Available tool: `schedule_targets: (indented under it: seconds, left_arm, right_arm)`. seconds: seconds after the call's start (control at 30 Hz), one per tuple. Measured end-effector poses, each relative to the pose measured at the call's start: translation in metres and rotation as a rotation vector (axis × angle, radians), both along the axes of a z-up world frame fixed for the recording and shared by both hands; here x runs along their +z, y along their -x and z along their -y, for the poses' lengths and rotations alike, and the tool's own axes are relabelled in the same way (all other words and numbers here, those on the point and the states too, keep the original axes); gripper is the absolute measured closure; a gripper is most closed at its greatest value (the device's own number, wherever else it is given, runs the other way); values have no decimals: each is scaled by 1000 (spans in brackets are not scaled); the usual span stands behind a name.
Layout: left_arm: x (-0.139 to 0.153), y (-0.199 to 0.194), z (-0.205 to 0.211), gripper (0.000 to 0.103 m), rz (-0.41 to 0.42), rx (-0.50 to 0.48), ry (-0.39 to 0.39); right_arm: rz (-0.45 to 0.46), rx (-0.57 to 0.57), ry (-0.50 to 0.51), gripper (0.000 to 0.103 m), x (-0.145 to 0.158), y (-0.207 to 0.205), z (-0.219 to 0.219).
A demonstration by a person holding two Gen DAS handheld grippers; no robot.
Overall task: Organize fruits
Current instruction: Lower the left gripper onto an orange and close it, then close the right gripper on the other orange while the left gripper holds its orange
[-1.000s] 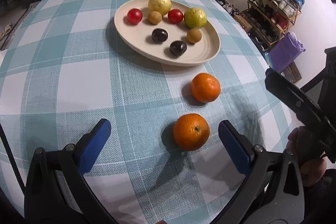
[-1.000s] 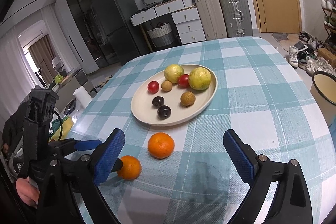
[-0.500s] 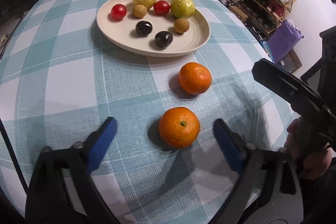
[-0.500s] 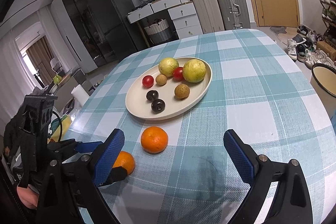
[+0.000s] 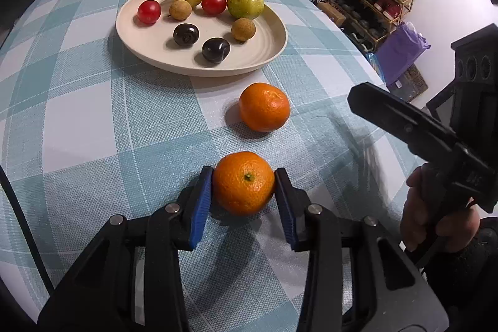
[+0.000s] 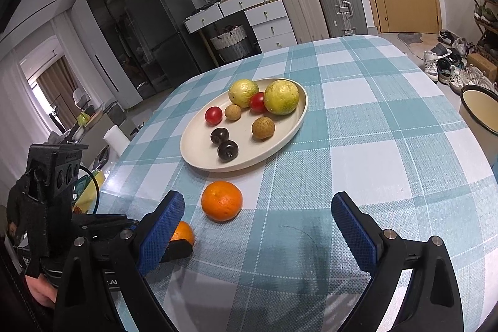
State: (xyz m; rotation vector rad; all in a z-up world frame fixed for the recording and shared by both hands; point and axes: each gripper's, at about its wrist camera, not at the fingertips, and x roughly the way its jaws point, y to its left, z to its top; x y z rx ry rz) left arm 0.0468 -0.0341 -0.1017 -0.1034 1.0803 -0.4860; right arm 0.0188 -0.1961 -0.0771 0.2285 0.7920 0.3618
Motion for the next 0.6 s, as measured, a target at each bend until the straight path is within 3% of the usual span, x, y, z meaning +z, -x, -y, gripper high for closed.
schedule_targets:
  seconds: [0.6]
  left_arm:
    - [4,6,-27,67,7,49,62]
  right_arm:
    - [-33,1,13,6,-9,-2,-3]
